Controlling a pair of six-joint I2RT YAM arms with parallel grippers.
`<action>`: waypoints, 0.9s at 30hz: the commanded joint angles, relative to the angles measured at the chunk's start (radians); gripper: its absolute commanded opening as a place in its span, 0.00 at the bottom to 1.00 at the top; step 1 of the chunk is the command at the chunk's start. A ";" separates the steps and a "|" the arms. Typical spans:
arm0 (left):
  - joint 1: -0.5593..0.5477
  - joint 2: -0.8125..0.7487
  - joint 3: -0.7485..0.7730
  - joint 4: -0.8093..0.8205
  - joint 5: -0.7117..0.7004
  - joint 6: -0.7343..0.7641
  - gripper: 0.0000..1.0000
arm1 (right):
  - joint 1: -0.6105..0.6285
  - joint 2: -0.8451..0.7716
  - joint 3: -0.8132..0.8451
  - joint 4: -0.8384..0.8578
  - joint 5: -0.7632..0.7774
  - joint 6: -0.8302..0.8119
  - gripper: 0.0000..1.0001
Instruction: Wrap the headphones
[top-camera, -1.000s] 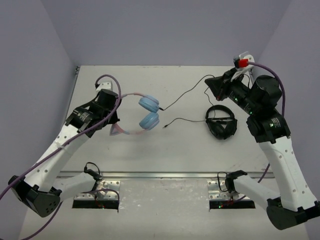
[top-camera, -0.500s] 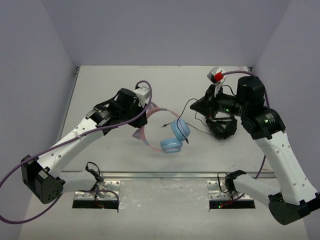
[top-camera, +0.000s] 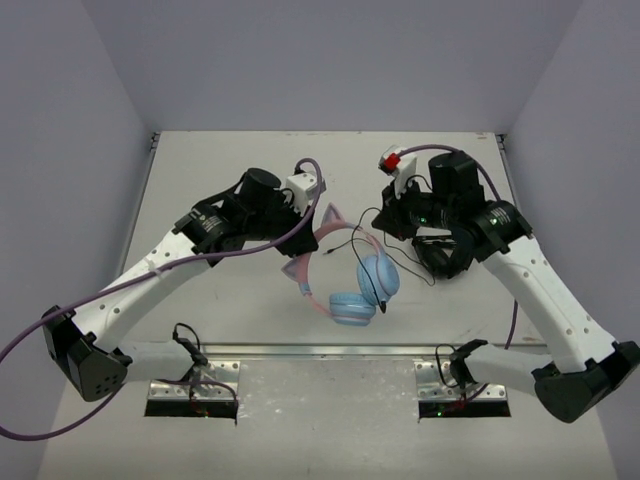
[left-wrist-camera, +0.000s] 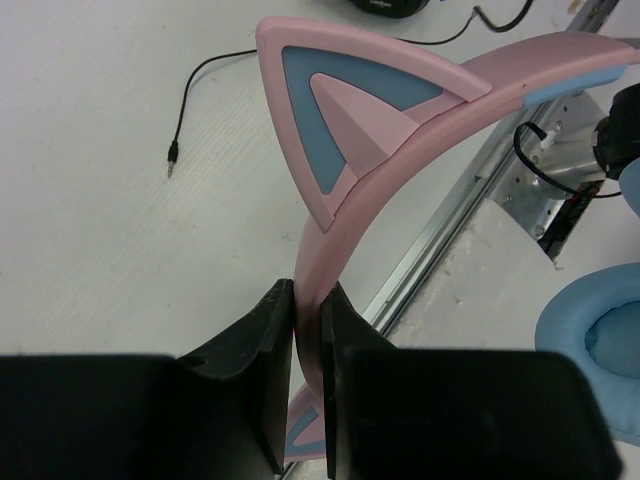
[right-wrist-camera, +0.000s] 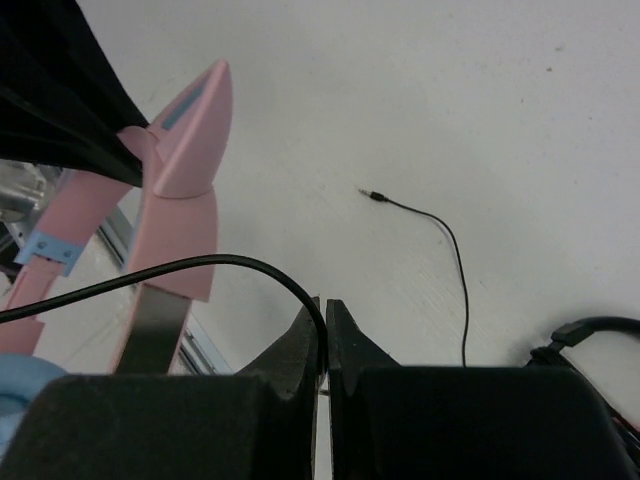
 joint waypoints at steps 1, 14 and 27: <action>-0.019 -0.021 0.072 0.058 0.065 -0.009 0.01 | 0.032 0.018 0.012 -0.004 0.125 -0.071 0.01; -0.019 -0.102 0.075 0.142 -0.043 -0.093 0.00 | 0.035 0.032 -0.087 0.033 0.175 -0.049 0.01; -0.018 -0.142 0.057 0.392 -0.020 -0.341 0.00 | 0.038 0.001 -0.179 0.186 0.042 0.104 0.02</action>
